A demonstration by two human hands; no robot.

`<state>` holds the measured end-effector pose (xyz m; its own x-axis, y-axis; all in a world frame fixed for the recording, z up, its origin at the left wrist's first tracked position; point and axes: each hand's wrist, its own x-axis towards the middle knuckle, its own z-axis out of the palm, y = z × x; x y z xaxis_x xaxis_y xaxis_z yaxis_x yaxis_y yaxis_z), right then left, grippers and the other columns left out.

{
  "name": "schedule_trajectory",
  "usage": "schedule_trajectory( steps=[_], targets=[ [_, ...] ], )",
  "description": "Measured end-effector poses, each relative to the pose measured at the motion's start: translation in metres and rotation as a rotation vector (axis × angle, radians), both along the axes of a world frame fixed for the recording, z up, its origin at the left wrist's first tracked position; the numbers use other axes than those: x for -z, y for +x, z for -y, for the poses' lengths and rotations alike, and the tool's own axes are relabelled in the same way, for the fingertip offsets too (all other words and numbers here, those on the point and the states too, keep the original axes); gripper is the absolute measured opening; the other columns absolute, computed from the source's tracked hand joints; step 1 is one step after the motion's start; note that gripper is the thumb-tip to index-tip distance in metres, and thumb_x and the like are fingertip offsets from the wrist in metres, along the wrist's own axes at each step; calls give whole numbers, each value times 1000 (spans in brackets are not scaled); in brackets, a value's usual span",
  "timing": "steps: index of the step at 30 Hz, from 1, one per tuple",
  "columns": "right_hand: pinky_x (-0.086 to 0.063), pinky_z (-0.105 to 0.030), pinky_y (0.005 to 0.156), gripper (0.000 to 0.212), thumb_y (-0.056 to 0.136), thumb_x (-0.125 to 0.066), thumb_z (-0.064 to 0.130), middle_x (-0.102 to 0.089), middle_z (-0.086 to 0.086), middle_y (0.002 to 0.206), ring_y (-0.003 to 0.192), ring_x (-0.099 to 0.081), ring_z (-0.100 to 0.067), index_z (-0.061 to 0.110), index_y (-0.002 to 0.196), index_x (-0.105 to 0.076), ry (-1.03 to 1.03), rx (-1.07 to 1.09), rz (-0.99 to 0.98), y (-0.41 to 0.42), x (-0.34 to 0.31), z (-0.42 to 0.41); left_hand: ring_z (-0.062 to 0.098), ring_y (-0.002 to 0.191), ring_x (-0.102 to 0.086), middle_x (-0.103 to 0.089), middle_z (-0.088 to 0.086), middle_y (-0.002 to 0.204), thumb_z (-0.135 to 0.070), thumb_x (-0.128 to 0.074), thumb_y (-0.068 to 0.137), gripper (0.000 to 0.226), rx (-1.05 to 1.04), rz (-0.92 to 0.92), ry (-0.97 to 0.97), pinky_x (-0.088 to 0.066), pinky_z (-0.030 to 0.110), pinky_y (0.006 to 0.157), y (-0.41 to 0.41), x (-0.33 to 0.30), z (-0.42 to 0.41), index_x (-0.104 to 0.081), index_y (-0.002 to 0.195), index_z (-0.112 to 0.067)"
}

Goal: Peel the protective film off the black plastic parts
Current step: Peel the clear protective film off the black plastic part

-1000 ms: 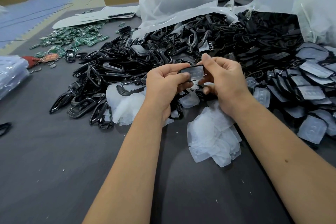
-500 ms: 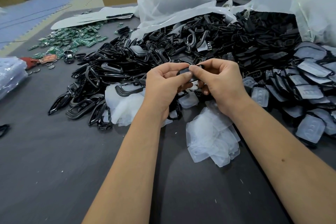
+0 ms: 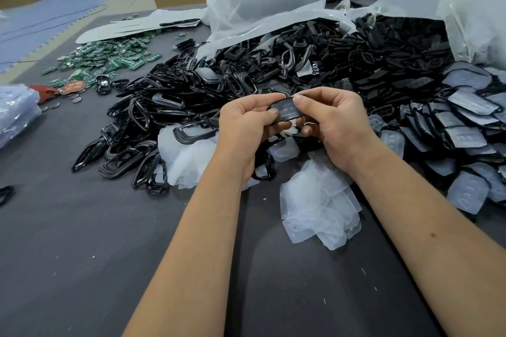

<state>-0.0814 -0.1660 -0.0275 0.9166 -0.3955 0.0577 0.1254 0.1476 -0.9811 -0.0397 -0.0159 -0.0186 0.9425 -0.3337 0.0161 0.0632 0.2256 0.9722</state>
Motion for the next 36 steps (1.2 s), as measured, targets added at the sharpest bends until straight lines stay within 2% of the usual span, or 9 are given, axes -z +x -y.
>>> schedule_trajectory(
  steps=[5,10,13,15,18,24,26,29,36],
  targets=[
    [-51,-20,48,6,94,-74,6,-72,-3,66,54,-64,-11,9,89,-77,-199,47,46,0,3,0,16,70,-73,-74,3,72,9,-73,88,17,-43,78,66,-61,27,70,-4,0,3,-73,102,0],
    [-55,-22,50,17,102,-61,4,-70,-1,61,55,-68,-14,10,93,-74,-324,69,51,-1,4,-2,16,66,-72,-73,2,70,11,-74,86,20,-80,86,132,-58,23,65,-4,0,4,-73,101,-2],
    [-54,-23,49,23,106,-53,6,-70,-16,72,58,-68,-16,2,101,-75,-283,41,51,-1,3,-4,15,67,-73,-74,2,73,11,-75,86,20,-99,78,138,-58,22,65,-4,1,3,-73,101,-2],
    [-52,-26,48,22,105,-59,15,-70,-21,76,58,-65,-18,5,98,-77,-314,45,49,-1,3,-3,19,70,-73,-75,5,76,11,-74,86,21,-91,70,133,-60,26,68,-3,1,2,-73,102,-2],
    [-48,-26,52,11,96,-74,24,-73,1,68,56,-63,-11,18,89,-80,-523,98,34,-1,7,1,20,69,-72,-76,9,80,11,-74,85,22,-62,96,169,-62,29,71,-3,1,-2,-74,103,-2],
    [-45,-13,49,6,93,-78,20,-75,3,68,53,-63,-3,17,88,-81,-545,42,84,-1,8,6,19,64,-67,-72,9,77,12,-71,85,23,3,100,220,-59,29,69,-2,-2,-7,-71,97,-8],
    [-47,-15,52,6,92,-79,19,-75,3,68,55,-65,-4,16,89,-81,-580,34,122,-1,7,6,19,70,-68,-70,12,78,8,-70,89,14,-12,71,177,-57,28,66,-3,-3,-5,-71,93,-5],
    [-50,-17,58,6,93,-78,20,-75,5,70,59,-67,-5,16,90,-82,-634,32,166,-2,6,5,24,80,-70,-66,35,90,-1,-73,92,2,-44,51,135,-57,26,62,-6,-4,-3,-71,92,-2],
    [-60,-35,64,6,91,-79,18,-74,1,71,65,-70,-18,14,87,-80,-719,92,155,-3,5,1,28,73,-72,-74,19,84,4,-71,91,9,-110,159,227,-57,32,64,-2,4,1,-73,88,-4]
  ],
)
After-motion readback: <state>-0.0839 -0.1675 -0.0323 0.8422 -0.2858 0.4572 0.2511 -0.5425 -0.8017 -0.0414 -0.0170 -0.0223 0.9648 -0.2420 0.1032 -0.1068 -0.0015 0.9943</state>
